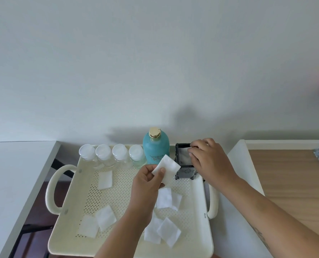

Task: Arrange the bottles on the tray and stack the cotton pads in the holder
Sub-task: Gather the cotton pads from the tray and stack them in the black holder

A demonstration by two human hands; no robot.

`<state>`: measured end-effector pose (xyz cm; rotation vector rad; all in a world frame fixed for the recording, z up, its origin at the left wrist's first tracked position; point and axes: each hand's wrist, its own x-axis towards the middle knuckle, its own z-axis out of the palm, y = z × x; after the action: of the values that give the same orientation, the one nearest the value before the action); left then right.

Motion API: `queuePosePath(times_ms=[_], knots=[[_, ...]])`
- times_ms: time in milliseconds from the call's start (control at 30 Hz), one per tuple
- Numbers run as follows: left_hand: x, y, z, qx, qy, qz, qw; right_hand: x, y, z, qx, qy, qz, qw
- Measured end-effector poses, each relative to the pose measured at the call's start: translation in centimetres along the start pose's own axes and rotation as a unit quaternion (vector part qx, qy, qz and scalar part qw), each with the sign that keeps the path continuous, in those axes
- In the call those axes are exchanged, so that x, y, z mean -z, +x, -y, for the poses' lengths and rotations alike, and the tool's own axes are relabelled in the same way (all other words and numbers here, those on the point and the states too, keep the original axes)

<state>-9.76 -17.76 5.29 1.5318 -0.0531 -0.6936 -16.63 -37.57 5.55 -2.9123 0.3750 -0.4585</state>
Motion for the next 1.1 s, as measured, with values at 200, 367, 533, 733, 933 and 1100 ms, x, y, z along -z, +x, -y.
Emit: queuePosePath(times_ms=[200, 367, 533, 733, 933, 1100], knots=[[0.1, 0.2, -0.2, 0.0, 0.003, -0.007, 1.0, -0.4, 0.0, 0.3, -0.027, -0.044, 0.101, 0.994], [-0.2, 0.4, -0.3, 0.006, 0.0, -0.001, 1.0, -0.8, -0.3, 0.1, -0.038, 0.004, 0.155, 0.987], [-0.9, 0.5, -0.3, 0.04, -0.052, 0.02, 0.998, 0.5, -1.1, 1.1, -0.103, 0.138, -0.004, 0.985], [-1.7, 0.5, -0.4, 0.067, -0.118, 0.055, 0.989, 2.5, -2.4, 3.5, -0.24, 0.408, 0.002, 0.881], [-2.0, 0.7, -0.2, 0.073, -0.125, 0.078, 0.986, 2.5, -2.4, 3.4, -0.306, 0.522, 0.036, 0.795], [-2.0, 0.8, 0.1, 0.071, -0.13, 0.092, 0.985, 2.7, -2.0, 3.0, -0.314, 0.532, 0.057, 0.784]])
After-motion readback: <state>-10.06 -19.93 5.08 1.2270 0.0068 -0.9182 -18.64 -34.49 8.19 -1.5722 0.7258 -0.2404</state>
